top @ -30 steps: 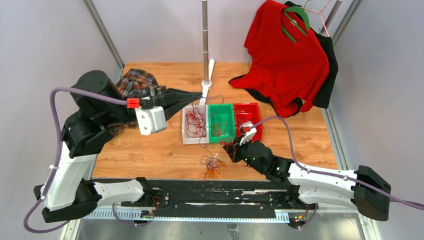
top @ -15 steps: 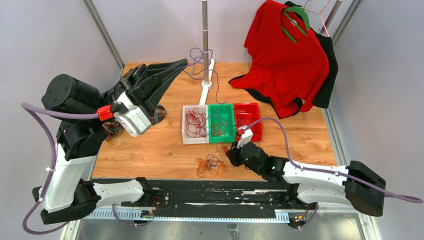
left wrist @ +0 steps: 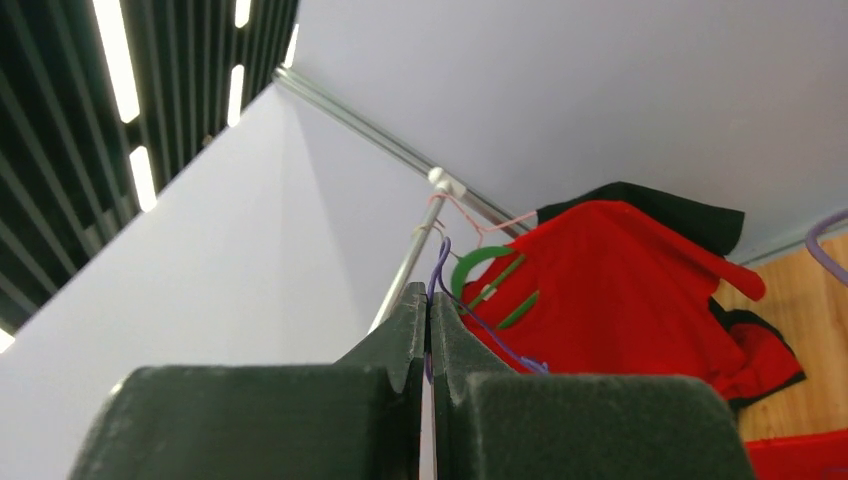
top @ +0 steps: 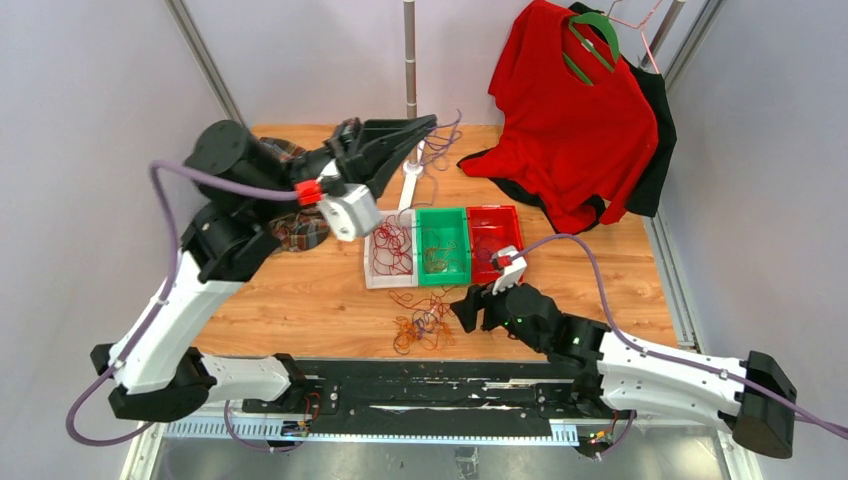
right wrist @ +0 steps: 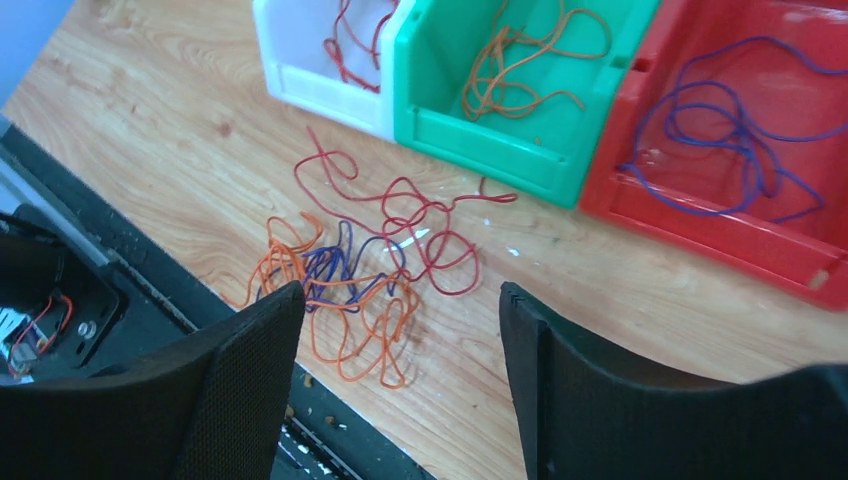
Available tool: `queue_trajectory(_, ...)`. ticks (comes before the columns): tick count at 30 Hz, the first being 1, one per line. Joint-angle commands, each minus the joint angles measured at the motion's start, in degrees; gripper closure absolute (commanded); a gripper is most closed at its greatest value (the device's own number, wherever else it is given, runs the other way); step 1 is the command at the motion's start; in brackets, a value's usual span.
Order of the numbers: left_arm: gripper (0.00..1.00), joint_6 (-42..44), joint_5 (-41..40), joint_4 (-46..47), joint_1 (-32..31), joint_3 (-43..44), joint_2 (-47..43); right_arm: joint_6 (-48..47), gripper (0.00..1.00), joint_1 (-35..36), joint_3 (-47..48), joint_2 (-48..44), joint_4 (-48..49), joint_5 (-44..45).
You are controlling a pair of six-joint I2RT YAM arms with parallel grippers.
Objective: Untangle the cables
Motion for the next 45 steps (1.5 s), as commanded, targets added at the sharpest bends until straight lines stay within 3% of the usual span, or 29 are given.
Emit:
queue_trajectory(1, 1.00, -1.2, 0.6, 5.0, -0.2, -2.9, 2.3, 4.3, 0.29, -0.6, 0.6, -5.3, -8.0, 10.3)
queue_trajectory(7, 1.00, -4.3, 0.0, 10.3, -0.2, -6.2, 7.4, 10.9, 0.28, -0.7, 2.0, -11.6, -19.7, 29.2)
queue_trajectory(14, 1.00, -6.0, -2.3, 14.9, -0.2, -8.0, 15.9, 11.0, 0.28, -2.1, 2.5, -11.0, -23.0, 38.5)
queue_trajectory(25, 1.00, -4.8, -6.1, 17.5, 0.6, -7.5, 28.1, 14.3, 0.29, -9.6, -1.8, -16.0, -22.9, 36.3)
queue_trajectory(34, 1.00, -3.3, -7.0, 14.6, 2.0, -9.1, 33.0, 12.4, 0.31, -12.9, -3.7, -21.3, -23.2, 35.6)
queue_trajectory(45, 1.00, -14.1, -5.4, 8.2, 1.9, -11.3, 37.2, 14.1, 0.31, -18.0, -2.5, -18.7, -22.2, 30.0)
